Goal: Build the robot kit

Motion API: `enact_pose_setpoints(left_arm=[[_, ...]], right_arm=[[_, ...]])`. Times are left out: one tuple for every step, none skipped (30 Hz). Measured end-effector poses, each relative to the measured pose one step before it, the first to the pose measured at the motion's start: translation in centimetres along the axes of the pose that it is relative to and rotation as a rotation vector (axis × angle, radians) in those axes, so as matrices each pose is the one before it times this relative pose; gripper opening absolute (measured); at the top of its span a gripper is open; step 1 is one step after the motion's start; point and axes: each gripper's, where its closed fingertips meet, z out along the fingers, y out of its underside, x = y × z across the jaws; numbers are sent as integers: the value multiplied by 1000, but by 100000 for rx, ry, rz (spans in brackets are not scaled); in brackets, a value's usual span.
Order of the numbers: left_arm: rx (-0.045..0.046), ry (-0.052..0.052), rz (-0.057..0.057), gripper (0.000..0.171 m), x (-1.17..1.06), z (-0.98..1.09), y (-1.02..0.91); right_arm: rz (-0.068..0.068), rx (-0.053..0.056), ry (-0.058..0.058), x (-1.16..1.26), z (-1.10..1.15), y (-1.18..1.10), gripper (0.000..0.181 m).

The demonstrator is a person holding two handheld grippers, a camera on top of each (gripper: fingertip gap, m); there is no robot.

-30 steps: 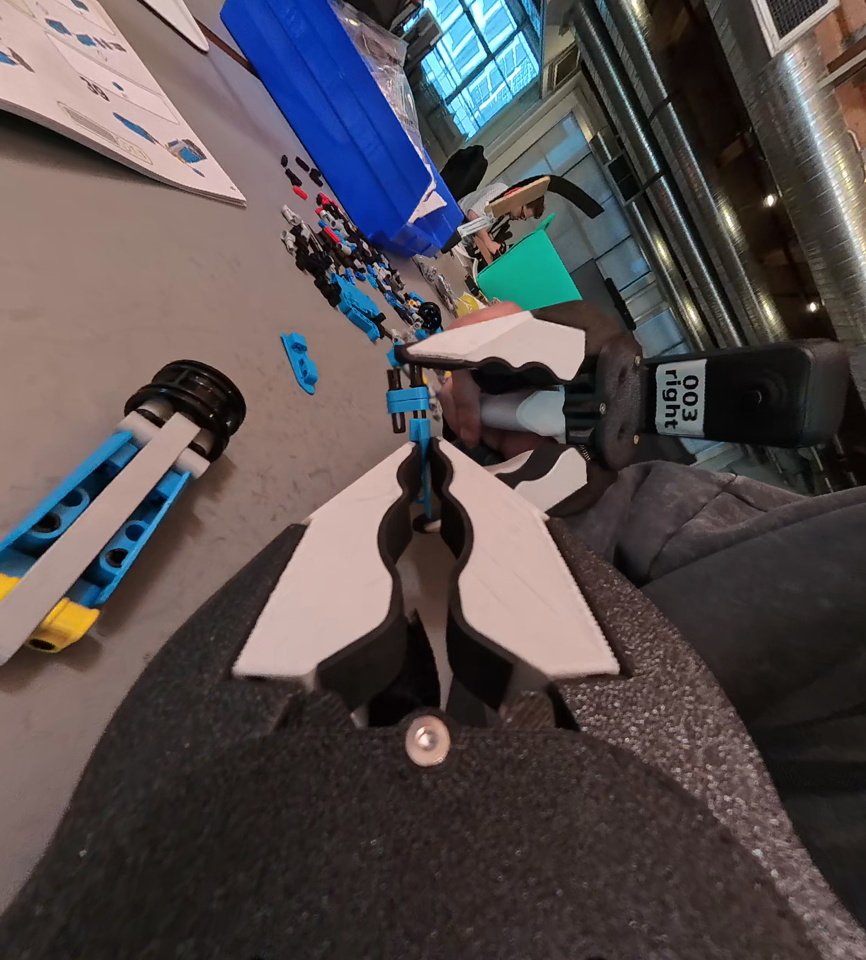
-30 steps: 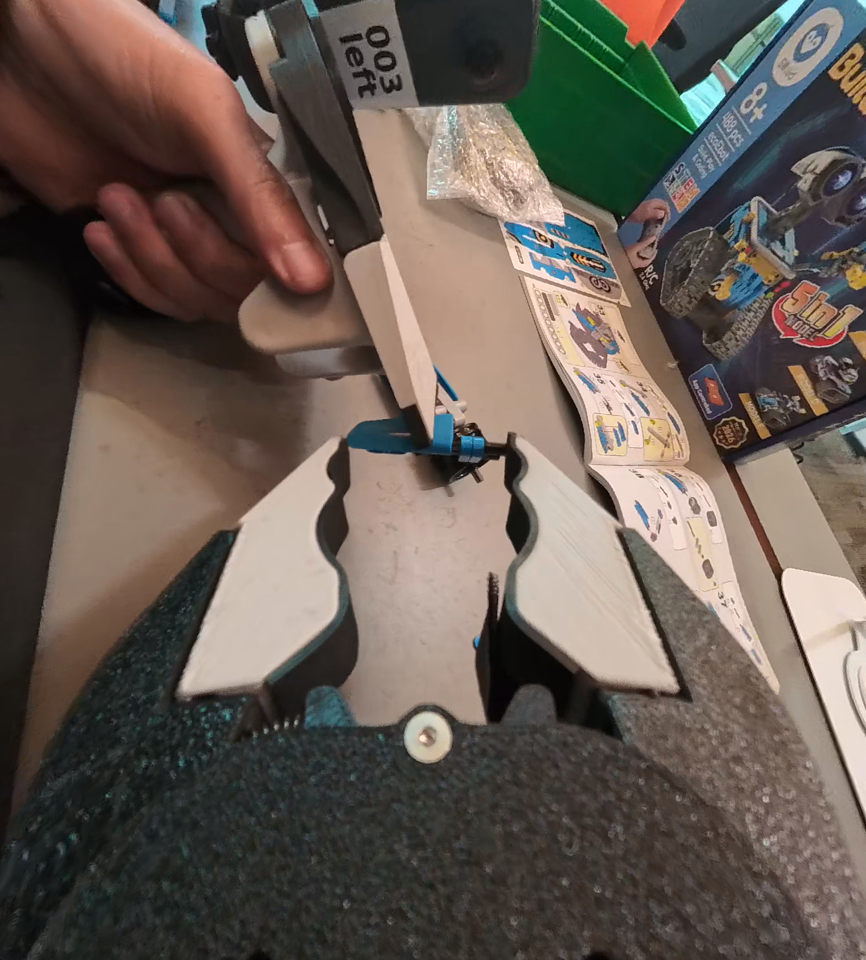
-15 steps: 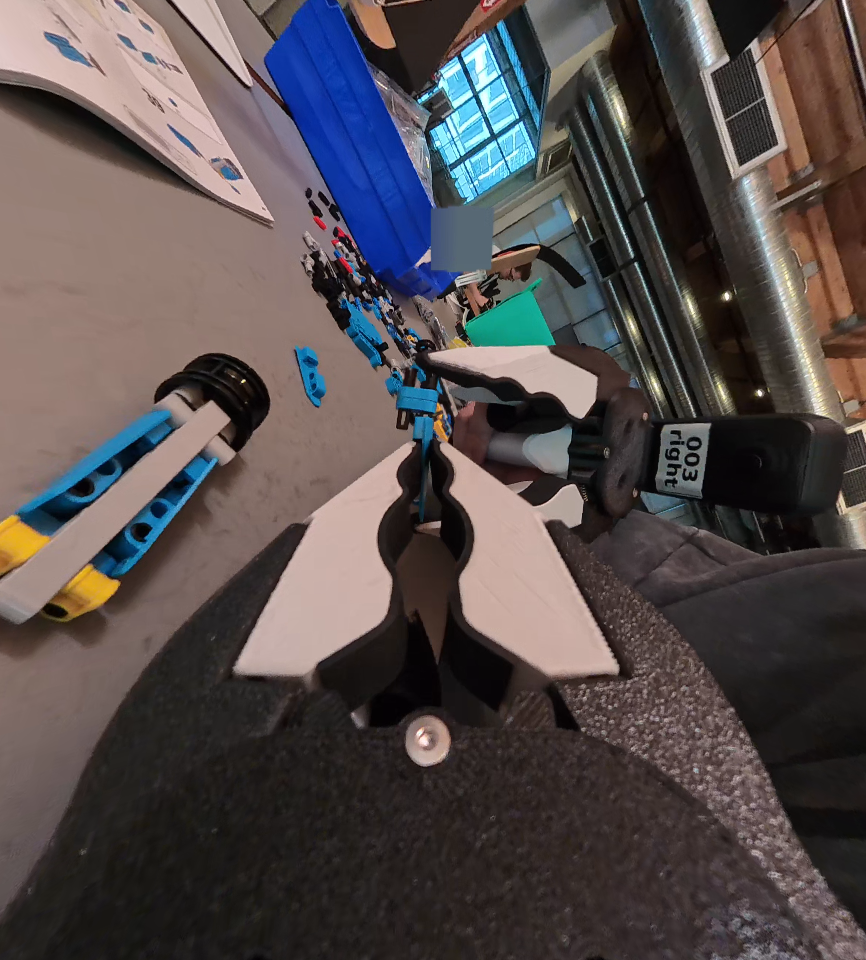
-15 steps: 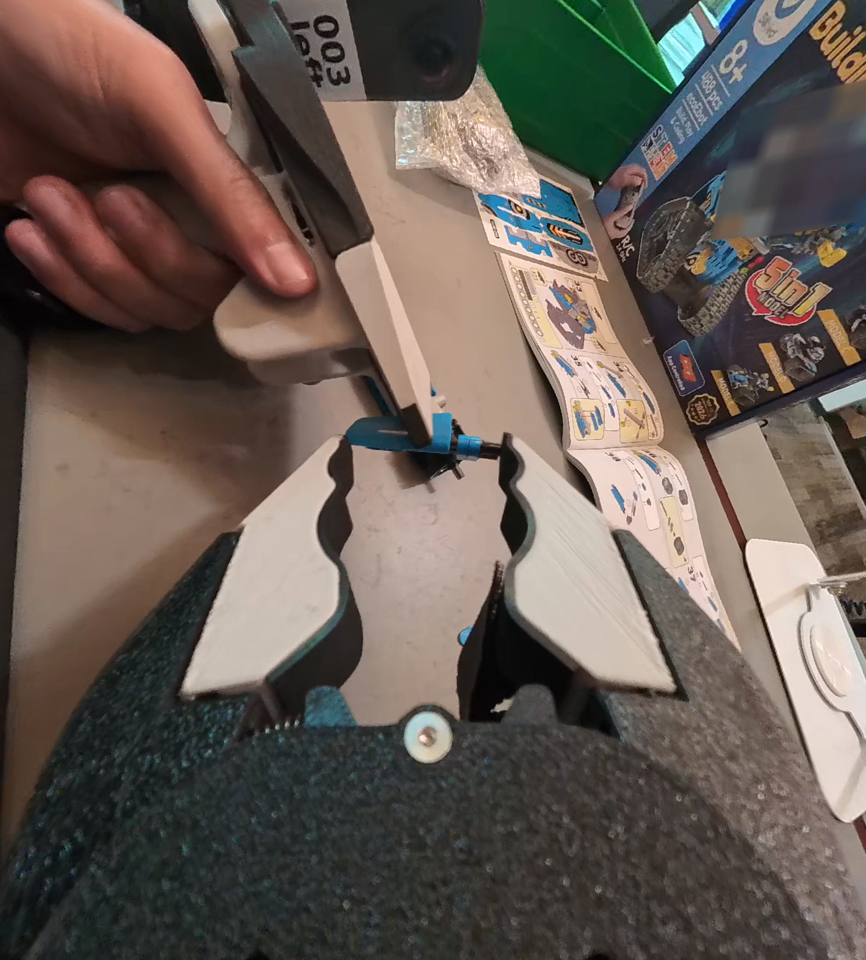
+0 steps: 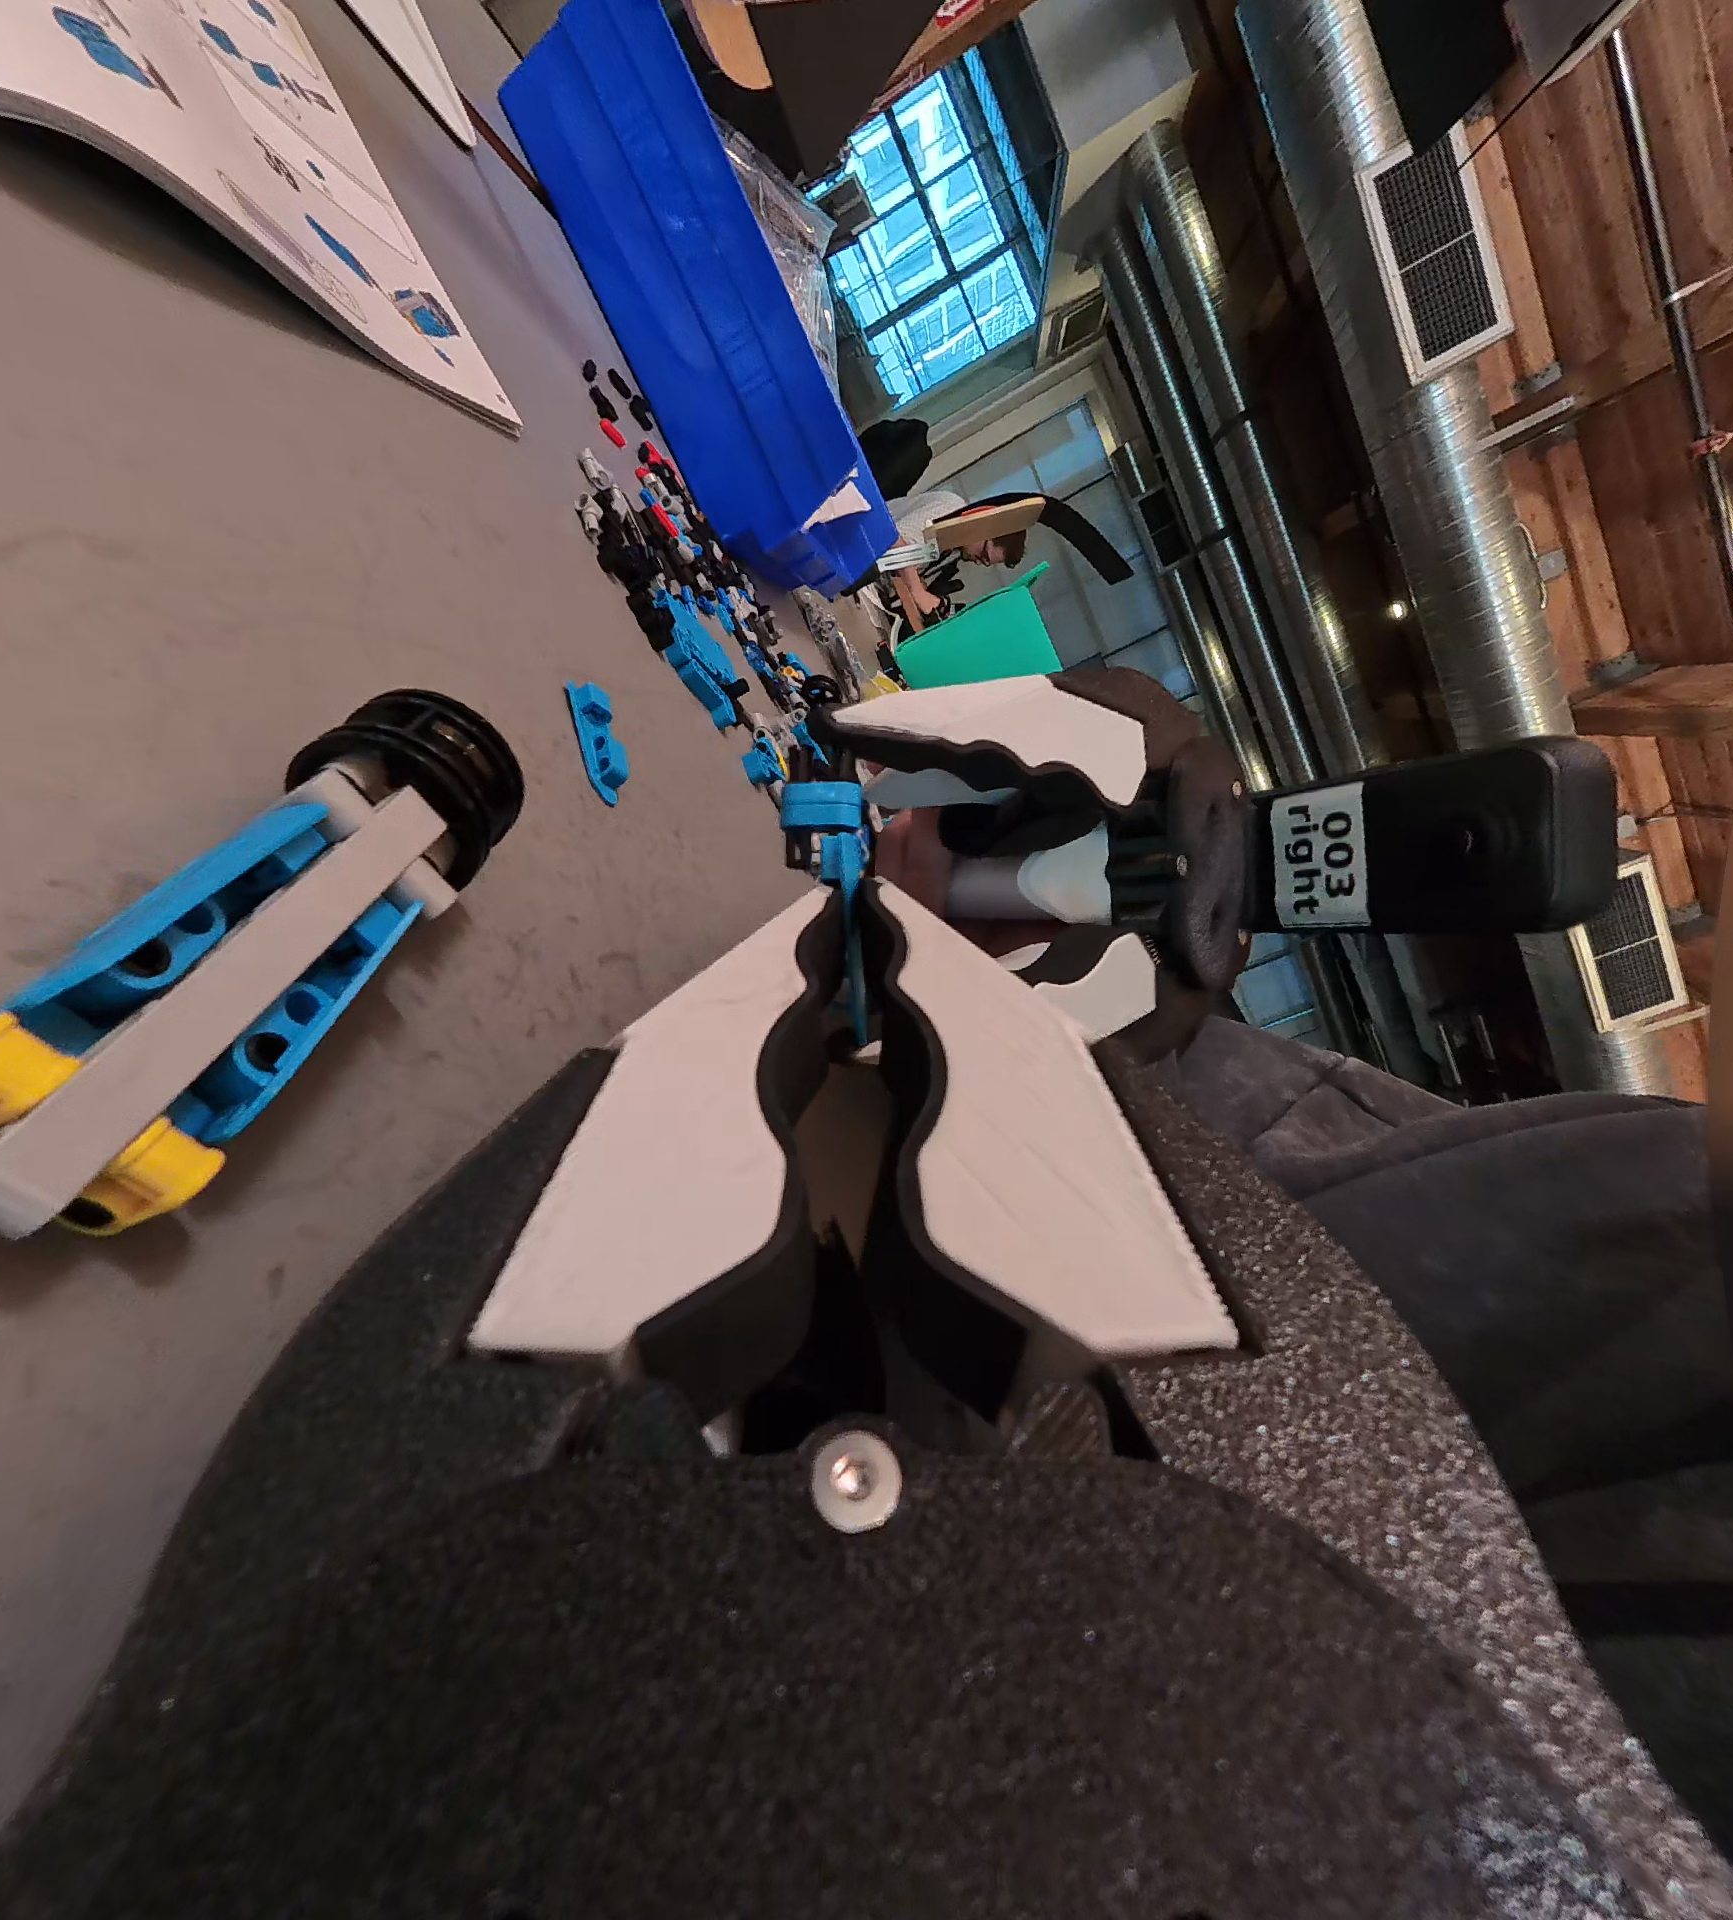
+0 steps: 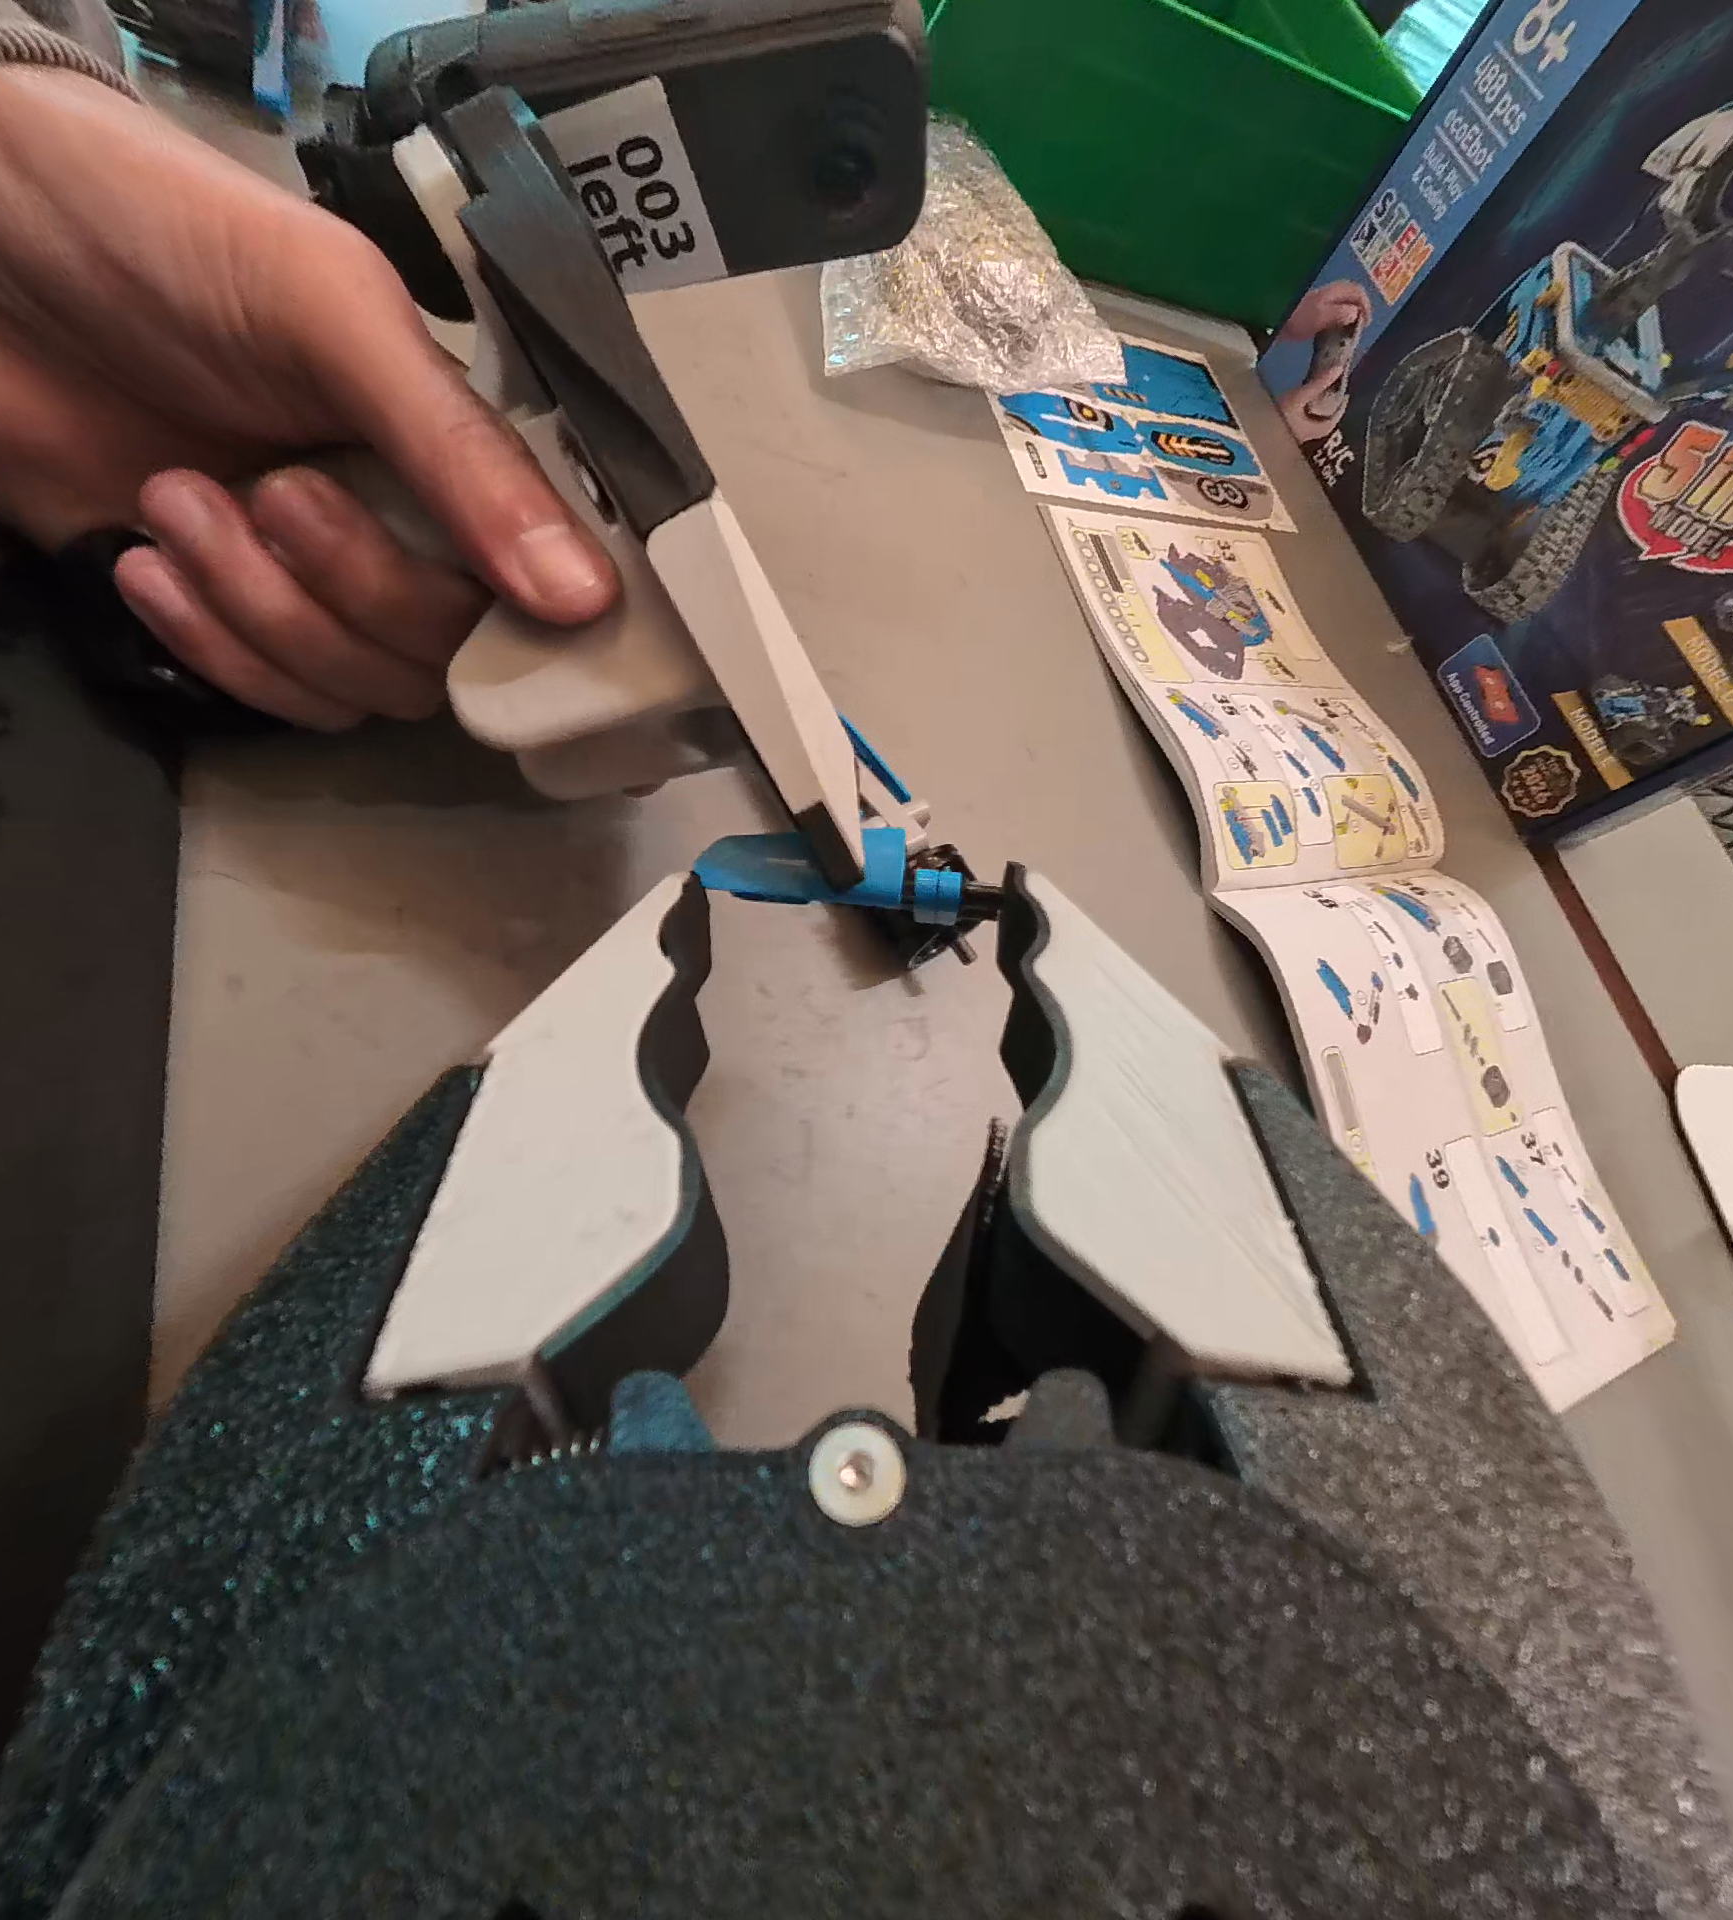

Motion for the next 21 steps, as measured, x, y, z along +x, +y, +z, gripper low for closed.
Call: enact_pose_setpoints(left_arm=[[73, 488, -402, 0, 44, 13, -3], [113, 202, -410, 0, 0, -2, -17], [-122, -222, -54, 0, -36, 14, 22], [83, -275, 334, 0, -16, 6, -10], [196, 49, -38, 0, -1, -18, -27], [318, 591, 87, 0, 73, -18, -53], [273, 1653, -248, 0, 230, 7, -9], [-357, 1659, -688, 0, 284, 103, 223], [-508, -1114, 1531, 0, -7, 135, 155], [-1504, -1935, 698, 0, -226, 95, 209], [-1127, -1084, -878, 0, -262, 100, 135], [-773, 160, 501, 0, 35, 25, 26], [415, 826, 1348, 0, 193, -15, -96], [635, 362, 1574, 0, 165, -24, -97], [613, -424, 1092, 0, 17, -35, -62], [631, -649, 399, 0, -66, -58, -60], [761, -180, 357, 0, -3, -58, -108], [867, -305, -45, 0, -52, -70, -125], [813, -290, -125, 0, -60, -55, -125], [217, 450, -319, 0, 42, -21, -27], [353, 182, -229, 0, 7, -11, -51]], right_arm=[[574, -51, -490, 8, -34, 1, 56], [1298, -136, -280, 26, 0, -23, 56], [545, -431, -217, -6, 19, 53, 56], [-155, -269, 259, 25, 9, 11, 56], [-323, -390, 404, 19, 36, 14, 55], [-423, -70, 442, 55, -14, -50, 55], [-630, -975, 2690, 419, -56, 160, 41], [-2286, 9, 7473, 1281, -362, 373, 13], [5492, 416, -4163, -130, -142, 112, 13], [-1755, 1666, -546, -38, -148, 62, 13], [-6365, -1867, 372, -113, 38, 568, 15], [4286, -314, -1846, -106, 61, 213, 15], [4856, 1059, -2152, 8, -86, -136, 15], [757, 1379, -776, 87, -177, -248, 15], [-379, 838, 532, 48, -64, -160, 16], [-150, 275, 1200, 44, 94, 49, 17], [57, -166, 1796, 188, 13, 169, 17], [483, 22, -2236, -336, -91, 78, 24], [1892, 638, -4013, -565, -90, -35, 35], [1269, 673, -2362, -338, -90, 35, 45], [757, 1190, -413, -43, -63, -71, 59]])
